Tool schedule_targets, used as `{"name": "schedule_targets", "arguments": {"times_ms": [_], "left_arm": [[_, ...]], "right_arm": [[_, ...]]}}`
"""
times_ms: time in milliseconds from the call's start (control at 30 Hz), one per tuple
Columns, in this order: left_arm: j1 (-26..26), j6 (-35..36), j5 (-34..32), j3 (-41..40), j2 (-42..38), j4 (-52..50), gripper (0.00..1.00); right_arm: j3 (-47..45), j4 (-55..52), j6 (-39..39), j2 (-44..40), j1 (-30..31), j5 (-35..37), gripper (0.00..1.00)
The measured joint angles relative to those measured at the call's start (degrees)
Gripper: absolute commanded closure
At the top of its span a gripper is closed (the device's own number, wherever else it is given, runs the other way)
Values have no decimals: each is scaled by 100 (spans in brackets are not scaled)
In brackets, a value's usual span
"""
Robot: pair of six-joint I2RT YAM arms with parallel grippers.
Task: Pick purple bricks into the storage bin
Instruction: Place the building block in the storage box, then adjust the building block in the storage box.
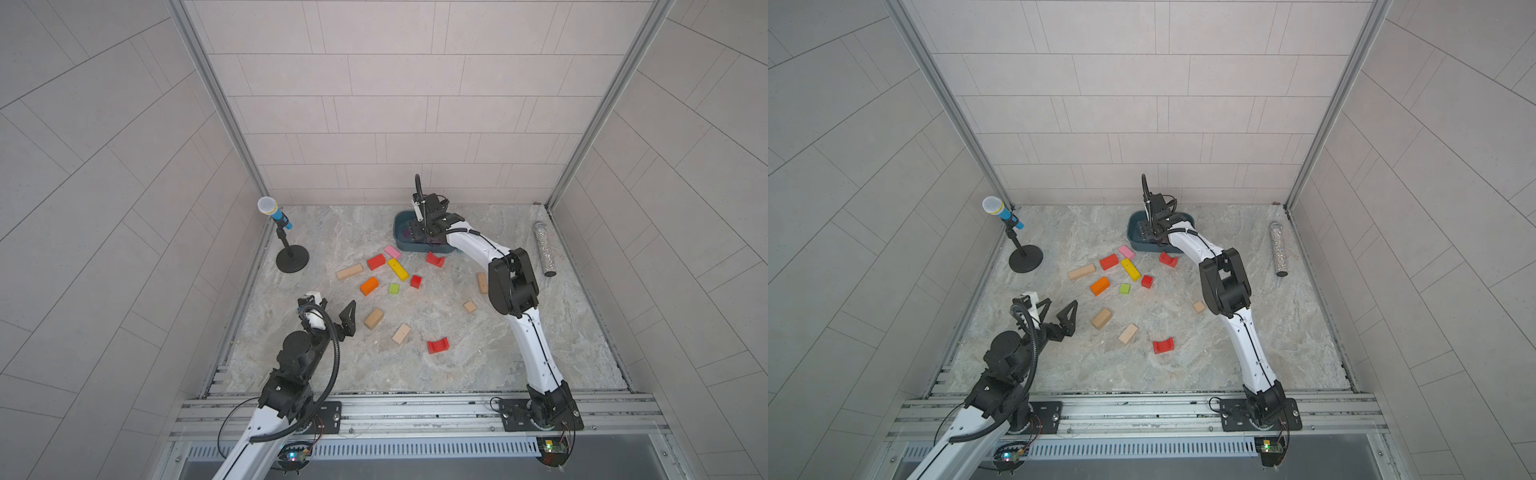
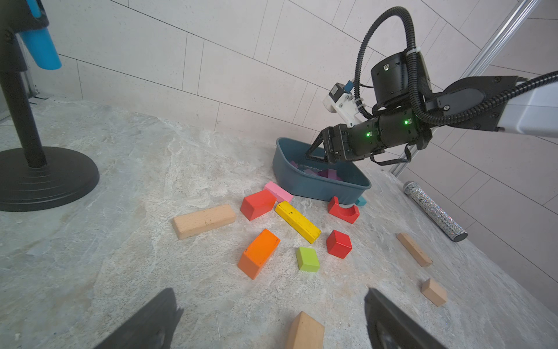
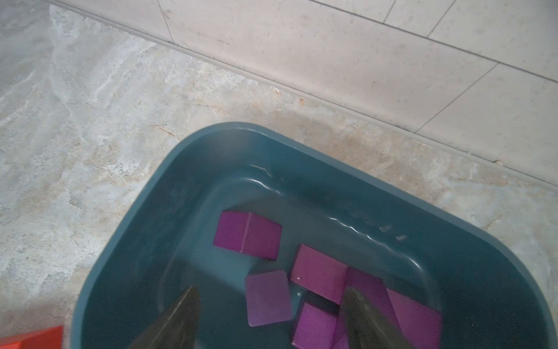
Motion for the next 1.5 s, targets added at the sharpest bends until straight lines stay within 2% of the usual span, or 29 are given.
{"name": "schedule_targets", "arguments": {"times_ms": [300,533,900,1200,1500], "left_arm": [[0,0,0,0,44,11,0],[0,0,0,0,83,42,0],[0,0,2,0,162,52,0],[0,0,2,0,166,74,0],[0,0,2,0,170,127,0]], "right_arm": [[-439,-22,212,-28,-433,-35,23],[-516,13,299,-44,-442,-98,23],[-839,275,723,-94,-435,-994,28],[-1633,544,678,-946,-315,-968,28],[-1683,850,697,-1368,-302,-1134,28]]}}
